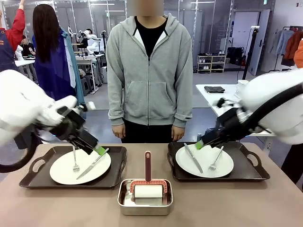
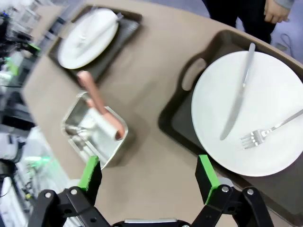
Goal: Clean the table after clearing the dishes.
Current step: When the left (or right) Handle tray is removed, use the left hand (or right hand) to clean the left (or right) side of the table with the Lint Roller.
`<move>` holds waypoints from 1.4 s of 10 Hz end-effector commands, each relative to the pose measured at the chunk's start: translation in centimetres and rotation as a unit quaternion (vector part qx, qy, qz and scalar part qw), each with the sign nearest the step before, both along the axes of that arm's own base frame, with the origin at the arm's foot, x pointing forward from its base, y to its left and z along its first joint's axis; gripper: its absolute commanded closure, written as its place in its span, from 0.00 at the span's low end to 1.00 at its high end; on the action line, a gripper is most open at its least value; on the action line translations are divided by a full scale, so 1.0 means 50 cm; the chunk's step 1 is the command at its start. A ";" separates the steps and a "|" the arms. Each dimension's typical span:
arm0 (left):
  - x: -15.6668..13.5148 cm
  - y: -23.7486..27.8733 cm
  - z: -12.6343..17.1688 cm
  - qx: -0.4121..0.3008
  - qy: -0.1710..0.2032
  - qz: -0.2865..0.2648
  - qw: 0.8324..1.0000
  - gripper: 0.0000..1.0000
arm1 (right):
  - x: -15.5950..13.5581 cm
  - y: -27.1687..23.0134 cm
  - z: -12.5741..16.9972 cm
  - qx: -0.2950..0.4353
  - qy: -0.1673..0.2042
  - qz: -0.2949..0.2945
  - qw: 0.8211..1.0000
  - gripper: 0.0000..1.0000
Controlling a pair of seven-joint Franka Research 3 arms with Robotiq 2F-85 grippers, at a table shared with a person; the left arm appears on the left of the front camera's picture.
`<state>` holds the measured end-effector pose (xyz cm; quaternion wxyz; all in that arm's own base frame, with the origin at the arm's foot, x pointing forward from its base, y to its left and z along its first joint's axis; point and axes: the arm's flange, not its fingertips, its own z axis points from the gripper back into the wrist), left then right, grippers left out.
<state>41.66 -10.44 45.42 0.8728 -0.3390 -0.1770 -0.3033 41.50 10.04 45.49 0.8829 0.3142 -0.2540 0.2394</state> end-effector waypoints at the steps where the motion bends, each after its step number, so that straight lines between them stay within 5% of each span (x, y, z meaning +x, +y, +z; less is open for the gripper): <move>1: 0.039 0.125 -0.043 -0.085 0.132 -0.004 0.988 0.00 | 0.017 -0.092 -0.043 0.084 0.076 -0.027 0.993 0.00; 2: 0.040 0.164 -0.056 -0.153 0.170 -0.007 0.973 0.00 | 0.011 -0.113 -0.041 0.118 0.105 -0.042 0.986 0.00; 4: 0.017 0.273 -0.092 -0.260 0.217 0.030 0.940 0.00 | -0.046 -0.172 -0.028 0.146 0.081 -0.097 0.981 0.00; 6: -0.036 0.411 -0.133 -0.361 0.204 0.079 0.907 0.00 | -0.107 -0.285 -0.043 0.210 0.087 -0.145 0.963 0.00; 8: -0.092 0.553 -0.169 -0.380 0.192 0.153 0.892 0.00 | -0.151 -0.447 -0.053 0.248 0.088 -0.183 0.947 0.00; 10: -0.181 0.692 -0.219 -0.398 0.179 0.264 0.860 0.00 | -0.229 -0.605 -0.073 0.300 0.075 -0.275 0.910 0.00; 12: -0.271 0.774 -0.241 -0.409 0.150 0.348 0.830 0.00 | -0.300 -0.691 -0.102 0.318 0.078 -0.329 0.886 0.00; 14: -0.329 0.824 -0.245 -0.403 0.110 0.427 0.802 0.00 | -0.340 -0.733 -0.106 0.320 0.099 -0.334 0.881 0.00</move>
